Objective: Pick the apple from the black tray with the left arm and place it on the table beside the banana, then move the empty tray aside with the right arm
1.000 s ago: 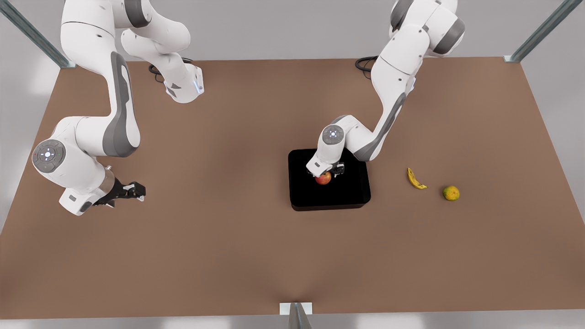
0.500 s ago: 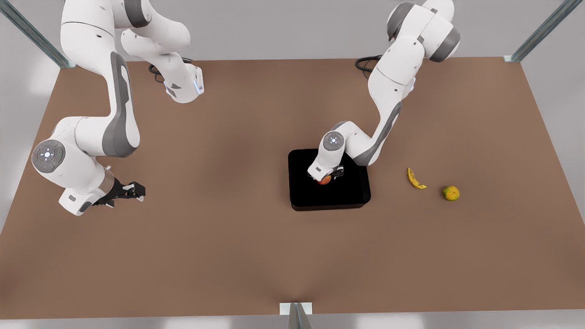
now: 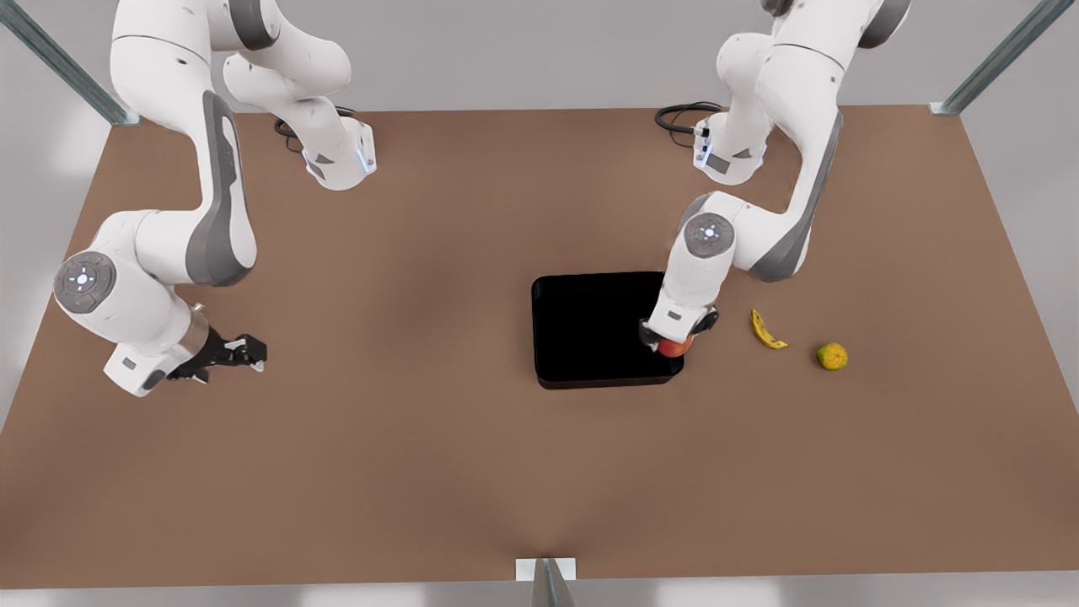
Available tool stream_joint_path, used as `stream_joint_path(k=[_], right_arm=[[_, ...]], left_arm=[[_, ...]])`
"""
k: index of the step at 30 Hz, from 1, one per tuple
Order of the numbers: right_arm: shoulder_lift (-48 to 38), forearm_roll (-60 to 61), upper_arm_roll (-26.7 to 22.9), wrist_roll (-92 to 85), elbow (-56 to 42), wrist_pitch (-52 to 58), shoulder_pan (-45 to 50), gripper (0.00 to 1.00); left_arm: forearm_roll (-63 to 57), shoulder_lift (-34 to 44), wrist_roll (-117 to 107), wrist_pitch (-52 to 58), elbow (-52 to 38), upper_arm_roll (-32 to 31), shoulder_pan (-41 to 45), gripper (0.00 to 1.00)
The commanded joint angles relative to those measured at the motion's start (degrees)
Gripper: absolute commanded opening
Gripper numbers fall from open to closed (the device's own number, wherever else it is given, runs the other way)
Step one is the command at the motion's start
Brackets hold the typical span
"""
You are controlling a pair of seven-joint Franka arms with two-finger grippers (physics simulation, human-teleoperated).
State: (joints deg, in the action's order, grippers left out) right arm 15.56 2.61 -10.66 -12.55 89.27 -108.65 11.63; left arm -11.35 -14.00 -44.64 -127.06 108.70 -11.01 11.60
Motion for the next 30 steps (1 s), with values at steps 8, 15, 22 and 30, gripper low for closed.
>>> stream_joint_path(k=[8,15,22,30], right_arm=[[-2.3,-0.9,28.4,53.4,-21.2,31.0,8.2,1.00],[10.7,-0.3,28.9,91.7,-21.0,7.8,17.4,0.96],[14.0,-4.8,28.6,94.6,-16.5,1.3,19.1,1.00],[13.4,-8.3,28.6,85.3,-5.9,-14.0,18.6,1.00]], left_arm=[[2.7,-13.3,46.9,-6.5,2.1,-0.4,-18.3,0.72],[2.2,-15.3,46.9,-10.0,-0.3,0.3,-19.4,1.00],[7.8,-5.0,37.0,33.5,-29.8,-5.5,-19.2,1.00],[8.4,-2.3,45.2,31.0,-25.3,-4.6,-22.9,1.00]])
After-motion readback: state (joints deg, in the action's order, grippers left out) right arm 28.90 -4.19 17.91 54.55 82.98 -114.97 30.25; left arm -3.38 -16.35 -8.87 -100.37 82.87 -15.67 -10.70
